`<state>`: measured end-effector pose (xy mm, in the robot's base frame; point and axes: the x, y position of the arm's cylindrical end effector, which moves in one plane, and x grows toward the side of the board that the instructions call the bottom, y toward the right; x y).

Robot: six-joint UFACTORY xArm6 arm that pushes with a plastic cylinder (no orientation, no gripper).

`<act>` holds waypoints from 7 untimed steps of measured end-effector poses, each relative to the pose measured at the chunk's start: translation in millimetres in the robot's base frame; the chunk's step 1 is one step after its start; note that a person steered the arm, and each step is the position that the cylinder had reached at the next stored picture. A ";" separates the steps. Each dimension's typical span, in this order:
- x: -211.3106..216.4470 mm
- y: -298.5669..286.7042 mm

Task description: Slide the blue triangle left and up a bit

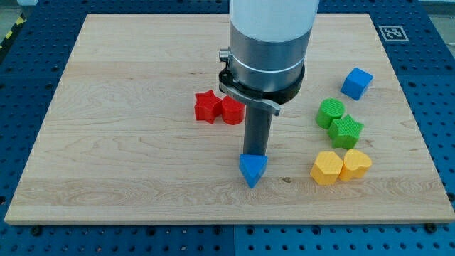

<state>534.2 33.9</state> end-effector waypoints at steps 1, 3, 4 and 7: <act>12.6 26.0; 29.3 21.6; 37.1 -28.9; 70.0 -64.0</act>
<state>604.2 -30.1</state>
